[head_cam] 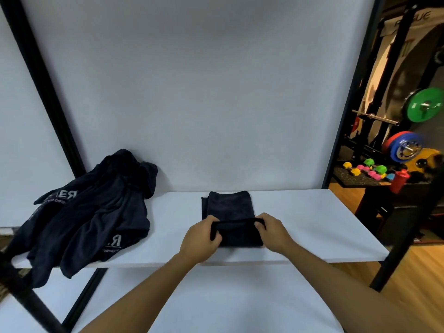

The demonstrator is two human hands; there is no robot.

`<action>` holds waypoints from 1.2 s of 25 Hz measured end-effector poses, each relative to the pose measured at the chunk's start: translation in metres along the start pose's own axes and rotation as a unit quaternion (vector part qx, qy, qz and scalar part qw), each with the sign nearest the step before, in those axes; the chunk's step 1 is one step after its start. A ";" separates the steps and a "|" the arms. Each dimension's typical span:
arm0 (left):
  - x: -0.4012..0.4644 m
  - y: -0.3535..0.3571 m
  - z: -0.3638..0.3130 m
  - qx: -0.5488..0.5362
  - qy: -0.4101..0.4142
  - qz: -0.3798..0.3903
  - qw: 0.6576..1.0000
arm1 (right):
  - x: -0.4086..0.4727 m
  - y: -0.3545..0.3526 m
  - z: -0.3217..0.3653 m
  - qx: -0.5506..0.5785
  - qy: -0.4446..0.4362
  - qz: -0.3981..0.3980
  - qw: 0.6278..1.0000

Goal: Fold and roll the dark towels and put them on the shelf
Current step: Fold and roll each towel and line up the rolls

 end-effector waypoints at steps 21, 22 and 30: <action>0.065 0.033 0.023 -0.032 0.045 0.214 0.975 | 0.031 0.008 -0.003 -0.027 -0.006 0.107 0.994; 0.071 0.035 0.027 -0.035 0.032 0.232 0.972 | 0.030 0.006 0.005 -0.074 -0.062 0.048 0.994; 0.088 0.024 0.021 0.126 0.120 0.081 0.981 | 0.031 0.037 0.014 -0.278 -0.166 0.061 0.944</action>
Point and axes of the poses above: each hand's wrist, its own x-axis towards the middle knuckle, its own y-axis out of the palm, z = x × y, the point moved 5 cm from there along x, towards the middle knuckle, and after that the axes turned 6 degrees about x, right-handed, at the moved point
